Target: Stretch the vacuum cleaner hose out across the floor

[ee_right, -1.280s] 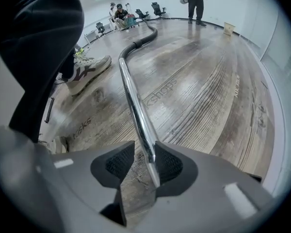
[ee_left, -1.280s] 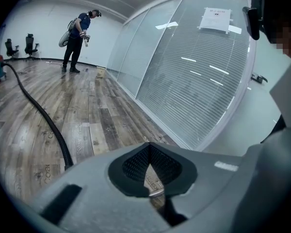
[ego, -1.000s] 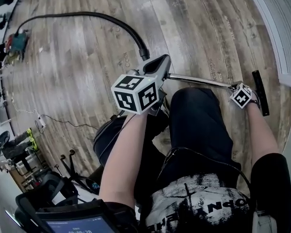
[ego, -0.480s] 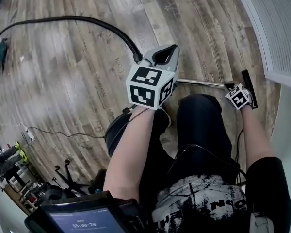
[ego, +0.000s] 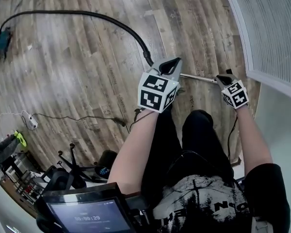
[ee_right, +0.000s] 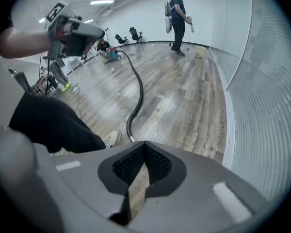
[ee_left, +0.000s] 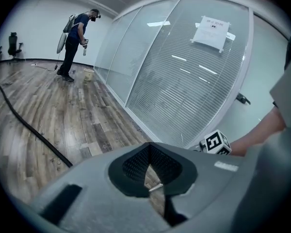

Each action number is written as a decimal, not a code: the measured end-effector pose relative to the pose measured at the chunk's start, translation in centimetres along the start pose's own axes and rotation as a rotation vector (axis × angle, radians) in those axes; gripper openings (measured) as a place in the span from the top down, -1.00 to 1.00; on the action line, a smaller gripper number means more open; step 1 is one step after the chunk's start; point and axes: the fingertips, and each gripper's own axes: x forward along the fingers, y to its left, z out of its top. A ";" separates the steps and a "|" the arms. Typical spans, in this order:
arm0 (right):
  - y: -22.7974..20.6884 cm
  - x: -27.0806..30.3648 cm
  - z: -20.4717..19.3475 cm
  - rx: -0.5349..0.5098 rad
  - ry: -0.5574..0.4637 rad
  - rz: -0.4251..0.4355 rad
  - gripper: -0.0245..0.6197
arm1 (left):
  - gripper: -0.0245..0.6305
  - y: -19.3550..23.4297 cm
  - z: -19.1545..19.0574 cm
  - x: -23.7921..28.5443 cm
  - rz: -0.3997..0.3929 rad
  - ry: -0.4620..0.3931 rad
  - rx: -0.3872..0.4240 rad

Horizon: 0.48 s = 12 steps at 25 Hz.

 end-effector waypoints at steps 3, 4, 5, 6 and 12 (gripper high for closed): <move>1.5 -6.4 5.1 0.023 -0.059 0.003 0.90 | 0.93 -1.5 3.6 -4.7 -0.006 0.012 0.013; 2.1 -8.4 6.8 0.035 -0.079 0.008 0.90 | 0.93 -1.9 4.8 -6.3 -0.007 0.015 0.018; 2.7 -10.5 8.5 0.050 -0.100 0.014 0.90 | 0.93 -2.1 6.2 -7.9 -0.008 0.014 0.020; 3.2 -12.8 10.5 0.066 -0.124 0.019 0.90 | 0.93 -2.4 8.0 -9.7 -0.009 0.008 0.023; 5.7 -25.8 24.3 0.208 -0.419 0.073 0.90 | 0.93 -3.4 19.8 -21.0 -0.078 -0.186 -0.009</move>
